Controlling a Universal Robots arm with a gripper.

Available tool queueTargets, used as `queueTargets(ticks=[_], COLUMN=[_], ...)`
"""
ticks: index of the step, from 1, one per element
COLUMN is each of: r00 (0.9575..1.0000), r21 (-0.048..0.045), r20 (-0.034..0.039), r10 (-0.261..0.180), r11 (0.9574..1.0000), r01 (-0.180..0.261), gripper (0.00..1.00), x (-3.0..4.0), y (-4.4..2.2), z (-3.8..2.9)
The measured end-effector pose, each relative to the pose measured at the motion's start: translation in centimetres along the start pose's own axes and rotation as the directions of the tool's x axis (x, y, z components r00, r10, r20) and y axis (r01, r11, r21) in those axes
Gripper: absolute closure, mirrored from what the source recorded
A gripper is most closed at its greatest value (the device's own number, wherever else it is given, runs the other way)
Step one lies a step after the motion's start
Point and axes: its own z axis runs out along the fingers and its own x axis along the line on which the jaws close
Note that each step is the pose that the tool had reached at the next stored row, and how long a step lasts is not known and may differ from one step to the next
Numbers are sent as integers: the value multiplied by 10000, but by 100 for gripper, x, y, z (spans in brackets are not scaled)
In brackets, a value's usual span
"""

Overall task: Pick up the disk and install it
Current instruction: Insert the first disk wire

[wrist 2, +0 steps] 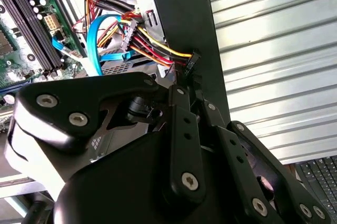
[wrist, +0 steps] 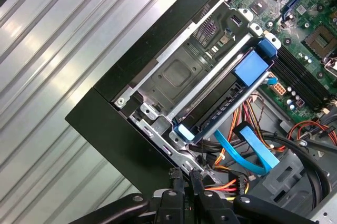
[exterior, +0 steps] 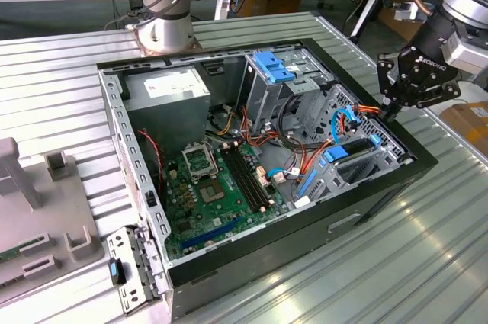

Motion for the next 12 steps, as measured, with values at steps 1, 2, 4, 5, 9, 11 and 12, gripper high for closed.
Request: queueTargets(ticks=[1, 2, 4, 5, 9, 11, 12], r00=[10000, 10000, 10000, 10000, 10000, 10000, 10000], r21=[13, 15, 17, 16, 16, 15, 14], r20=[12, 15, 17, 16, 15, 15, 13], r10=[1, 0, 0, 0, 0, 0, 1], r11=[10000, 10000, 10000, 10000, 10000, 10000, 10000], r01=[-1, -1, 0, 0, 0, 0, -1], gripper=[83, 83, 83, 83, 83, 83, 83], x=[-2, -2, -2, -2, -2, -2, -2], y=[2, 2, 2, 2, 2, 2, 3], z=[-24, -33, -33, -34, -36, -36, -37])
